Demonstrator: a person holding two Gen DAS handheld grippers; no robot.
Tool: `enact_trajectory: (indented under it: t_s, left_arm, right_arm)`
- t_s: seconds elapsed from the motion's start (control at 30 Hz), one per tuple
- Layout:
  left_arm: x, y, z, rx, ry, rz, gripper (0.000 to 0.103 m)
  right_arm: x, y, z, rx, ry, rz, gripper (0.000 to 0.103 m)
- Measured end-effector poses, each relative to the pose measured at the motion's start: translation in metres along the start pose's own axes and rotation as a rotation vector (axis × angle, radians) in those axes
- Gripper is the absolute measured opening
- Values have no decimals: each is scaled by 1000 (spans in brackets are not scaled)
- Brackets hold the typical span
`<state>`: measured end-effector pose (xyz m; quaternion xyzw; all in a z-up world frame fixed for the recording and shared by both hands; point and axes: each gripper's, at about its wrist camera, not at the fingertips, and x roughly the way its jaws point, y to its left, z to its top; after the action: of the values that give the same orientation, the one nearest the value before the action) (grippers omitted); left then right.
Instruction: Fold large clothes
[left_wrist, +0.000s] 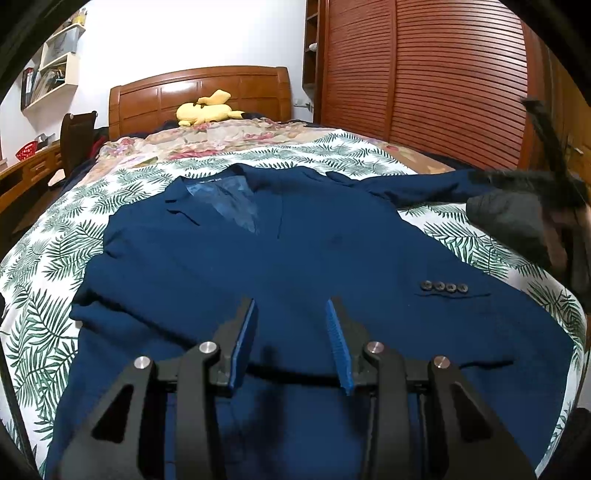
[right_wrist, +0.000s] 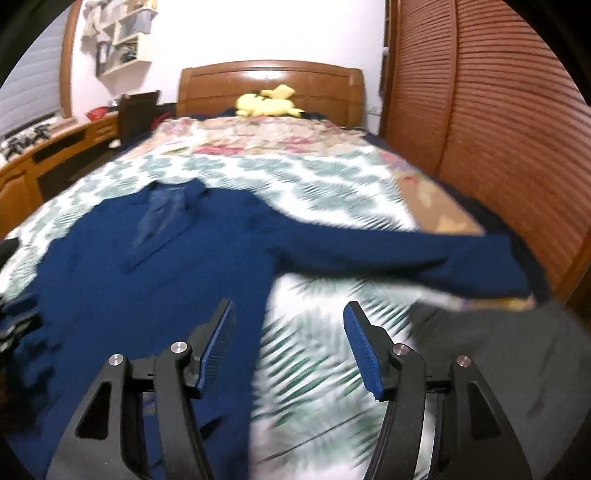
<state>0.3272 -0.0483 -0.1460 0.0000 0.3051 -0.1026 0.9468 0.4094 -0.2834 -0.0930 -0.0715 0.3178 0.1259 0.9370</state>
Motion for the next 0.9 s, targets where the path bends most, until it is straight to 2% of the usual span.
enact_trajectory:
  t_s: [0.13, 0.33, 0.67, 0.9]
  left_arm:
    - [2, 0, 0, 2, 9, 0, 37]
    - [3, -1, 0, 7, 12, 0, 37]
    - [0, -3, 0, 16, 5, -3, 37]
    - [-1, -4, -1, 20, 5, -6, 37]
  right_arm:
    - [32, -55, 30, 73, 36, -55, 62]
    - [85, -107, 39, 200, 138, -101, 62]
    - [139, -120, 39, 373, 246, -69, 62]
    - [169, -123, 37, 468, 342, -105, 62]
